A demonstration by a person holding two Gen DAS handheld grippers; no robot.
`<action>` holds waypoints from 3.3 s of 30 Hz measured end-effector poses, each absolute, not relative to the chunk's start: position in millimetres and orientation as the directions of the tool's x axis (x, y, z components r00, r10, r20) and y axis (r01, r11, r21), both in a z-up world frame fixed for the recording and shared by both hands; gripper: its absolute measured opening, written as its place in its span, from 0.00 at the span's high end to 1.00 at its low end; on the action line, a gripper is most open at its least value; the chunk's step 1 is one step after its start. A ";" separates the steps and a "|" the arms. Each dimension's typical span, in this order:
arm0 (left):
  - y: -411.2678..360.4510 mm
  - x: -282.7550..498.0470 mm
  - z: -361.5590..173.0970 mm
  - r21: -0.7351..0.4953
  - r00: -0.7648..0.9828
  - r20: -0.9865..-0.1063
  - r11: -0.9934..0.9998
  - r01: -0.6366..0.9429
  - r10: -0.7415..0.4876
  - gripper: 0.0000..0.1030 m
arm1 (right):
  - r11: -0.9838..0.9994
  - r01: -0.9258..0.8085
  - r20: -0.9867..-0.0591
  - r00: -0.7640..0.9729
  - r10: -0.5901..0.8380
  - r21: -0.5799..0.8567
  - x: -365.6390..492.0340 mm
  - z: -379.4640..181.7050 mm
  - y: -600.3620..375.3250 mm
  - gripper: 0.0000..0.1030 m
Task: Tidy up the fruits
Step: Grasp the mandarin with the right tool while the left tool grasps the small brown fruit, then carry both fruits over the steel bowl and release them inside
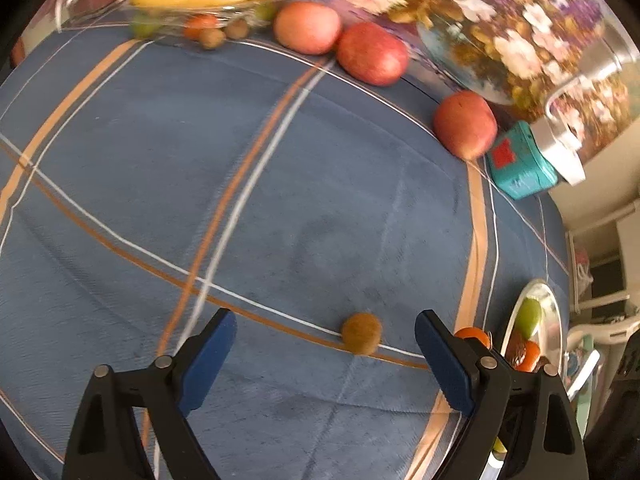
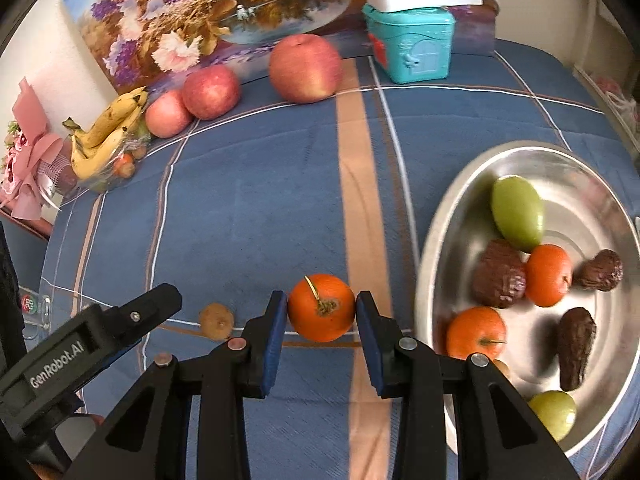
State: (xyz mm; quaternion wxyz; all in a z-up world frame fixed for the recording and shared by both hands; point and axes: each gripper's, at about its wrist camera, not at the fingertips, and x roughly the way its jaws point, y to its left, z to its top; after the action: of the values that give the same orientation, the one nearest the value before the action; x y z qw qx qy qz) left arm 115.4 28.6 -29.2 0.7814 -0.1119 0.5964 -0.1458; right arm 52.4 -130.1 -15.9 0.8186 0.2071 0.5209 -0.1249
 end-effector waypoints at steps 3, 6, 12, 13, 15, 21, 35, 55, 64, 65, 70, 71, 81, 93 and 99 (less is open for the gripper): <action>19.8 114.0 -29.7 -0.356 0.237 -0.897 0.927 0.119 -0.374 0.24 | 0.880 0.426 -0.909 0.416 0.015 0.209 50.0 -15.6 -131.0 0.64; 15.3 114.2 -31.8 -0.370 0.224 -0.894 0.921 0.123 -0.389 0.30 | 0.881 0.425 -0.913 0.408 0.018 0.207 49.5 -16.1 -130.8 0.64; 8.9 114.7 -36.4 -0.366 0.206 -0.899 0.921 0.132 -0.387 0.52 | 0.880 0.429 -0.923 0.384 0.025 0.202 49.2 -23.2 -130.3 0.64; 7.0 115.3 -37.6 -0.367 0.204 -0.899 0.921 0.131 -0.387 0.52 | 0.880 0.430 -0.925 0.379 0.028 0.203 49.3 -24.7 -130.3 0.64; 5.6 115.7 -39.4 -0.358 0.202 -0.903 0.924 0.133 -0.379 0.53 | 0.879 0.431 -0.926 0.376 0.031 0.204 49.2 -26.3 -129.9 0.64; -5.1 118.2 -40.4 -0.347 0.202 -0.906 0.926 0.147 -0.372 0.63 | 0.878 0.431 -0.926 0.375 0.035 0.207 48.7 -28.9 -130.5 0.64; -3.8 111.3 -37.5 -0.356 0.206 -0.900 0.921 0.157 -0.383 0.75 | 0.875 0.433 -0.925 0.377 0.040 0.215 51.2 -30.3 -130.2 0.64; 40.1 114.1 10.2 -0.400 0.340 -0.847 0.911 0.100 -0.409 0.75 | 0.876 0.406 -0.890 0.452 0.055 0.260 38.6 1.2 -128.9 0.64; 23.0 107.4 20.2 -0.389 0.346 -0.843 0.911 0.138 -0.412 0.75 | 0.876 0.405 -0.883 0.466 0.047 0.261 31.1 10.7 -128.4 0.64; 20.9 106.3 20.8 -0.389 0.344 -0.843 0.910 0.143 -0.414 0.75 | 0.876 0.405 -0.883 0.466 0.048 0.261 30.3 10.9 -129.6 0.64; 3.8 98.0 24.0 -0.383 0.329 -0.843 0.904 0.192 -0.426 0.75 | 0.869 0.418 -0.883 0.467 0.044 0.264 25.2 11.3 -137.5 0.64; -1.8 95.2 25.0 -0.382 0.324 -0.842 0.901 0.206 -0.431 0.75 | 0.866 0.426 -0.883 0.467 0.037 0.261 23.3 11.5 -140.9 0.64; -61.3 62.9 28.6 -0.410 0.234 -0.831 0.839 0.358 -0.505 0.75 | 0.801 0.565 -0.890 0.446 -0.096 0.197 -6.1 14.3 -193.6 0.64; -119.8 28.3 20.2 -0.443 0.092 -0.830 0.751 0.490 -0.550 0.74 | 0.693 0.698 -0.880 0.430 -0.203 0.181 -46.0 25.7 -249.9 0.64; -121.8 27.1 14.1 -0.446 0.067 -0.841 0.757 0.478 -0.538 0.73 | 0.691 0.694 -0.886 0.430 -0.175 0.201 -46.2 20.9 -249.4 0.64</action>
State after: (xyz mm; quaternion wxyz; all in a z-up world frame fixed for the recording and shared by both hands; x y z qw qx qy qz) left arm 27.1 -121.8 14.1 0.7301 -0.0254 0.5878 -0.3476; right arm -46.2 -249.4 20.9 0.7967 0.2829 0.4592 -0.2726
